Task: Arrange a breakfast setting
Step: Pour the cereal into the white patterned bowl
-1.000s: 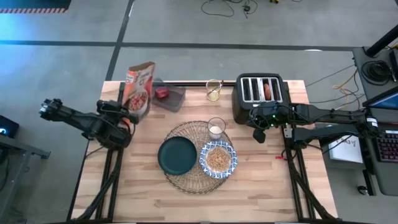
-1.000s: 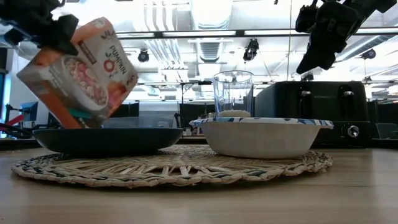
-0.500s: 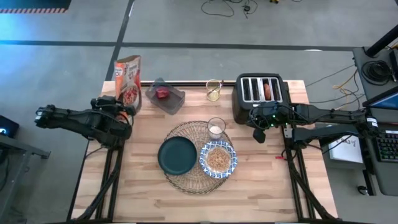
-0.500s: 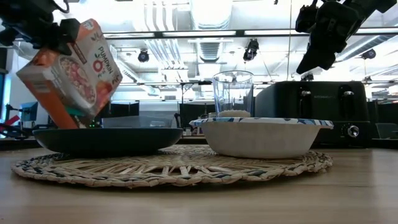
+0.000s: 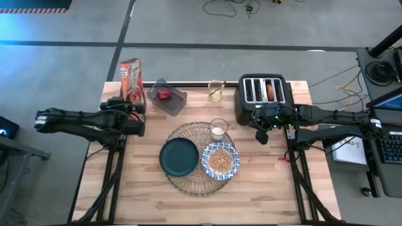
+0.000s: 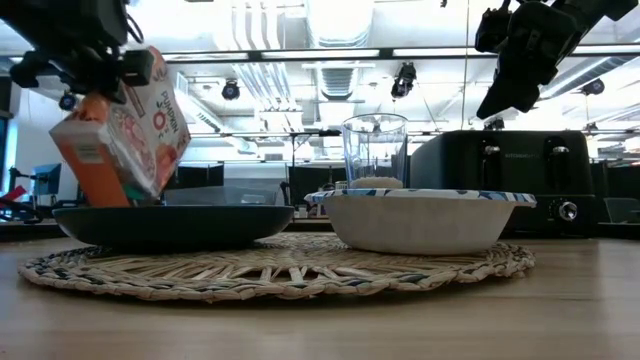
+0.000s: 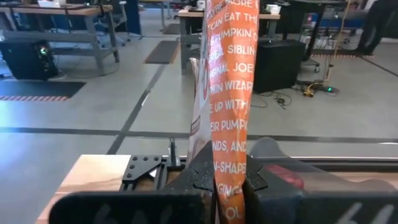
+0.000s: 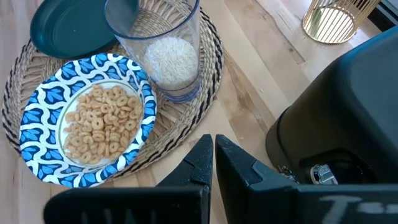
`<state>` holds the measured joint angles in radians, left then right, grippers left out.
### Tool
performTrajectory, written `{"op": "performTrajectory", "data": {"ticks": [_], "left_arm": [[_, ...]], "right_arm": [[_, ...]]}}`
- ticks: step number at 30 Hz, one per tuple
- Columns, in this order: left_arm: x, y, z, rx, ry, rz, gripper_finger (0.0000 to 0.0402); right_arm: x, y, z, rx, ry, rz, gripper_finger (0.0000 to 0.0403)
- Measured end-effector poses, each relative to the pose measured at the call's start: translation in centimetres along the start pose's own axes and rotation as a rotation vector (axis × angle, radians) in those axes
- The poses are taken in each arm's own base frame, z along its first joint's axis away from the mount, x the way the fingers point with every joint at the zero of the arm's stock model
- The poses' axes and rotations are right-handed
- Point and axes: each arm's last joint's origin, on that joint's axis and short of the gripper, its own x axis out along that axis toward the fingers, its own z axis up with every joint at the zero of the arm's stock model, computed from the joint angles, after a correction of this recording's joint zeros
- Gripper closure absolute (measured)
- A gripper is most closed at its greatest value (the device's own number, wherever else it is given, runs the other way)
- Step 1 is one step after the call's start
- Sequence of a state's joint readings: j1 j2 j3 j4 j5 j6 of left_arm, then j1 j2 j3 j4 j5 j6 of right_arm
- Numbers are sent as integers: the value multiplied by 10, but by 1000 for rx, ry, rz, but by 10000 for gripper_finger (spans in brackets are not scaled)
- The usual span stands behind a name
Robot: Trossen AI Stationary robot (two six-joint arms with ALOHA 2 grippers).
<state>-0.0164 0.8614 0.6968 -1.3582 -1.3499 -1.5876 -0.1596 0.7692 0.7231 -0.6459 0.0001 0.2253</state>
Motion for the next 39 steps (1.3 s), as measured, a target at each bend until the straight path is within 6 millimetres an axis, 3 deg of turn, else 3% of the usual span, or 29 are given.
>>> {"op": "performTrajectory", "data": {"ticks": [10, 18, 27, 39], "left_arm": [[7, -26, -19, 14, 6, 58, 402], [11, -40, -40, 67, 162, 128, 402], [16, -45, -50, 72, 148, 192, 402], [39, -45, -57, 119, 106, 325, 402]], "right_arm": [[0, 0, 0, 0, -1, 1, 394], [0, 0, 0, 0, 0, 0, 394], [0, 0, 0, 0, -1, 0, 394], [0, 0, 0, 0, -1, 1, 394]]}}
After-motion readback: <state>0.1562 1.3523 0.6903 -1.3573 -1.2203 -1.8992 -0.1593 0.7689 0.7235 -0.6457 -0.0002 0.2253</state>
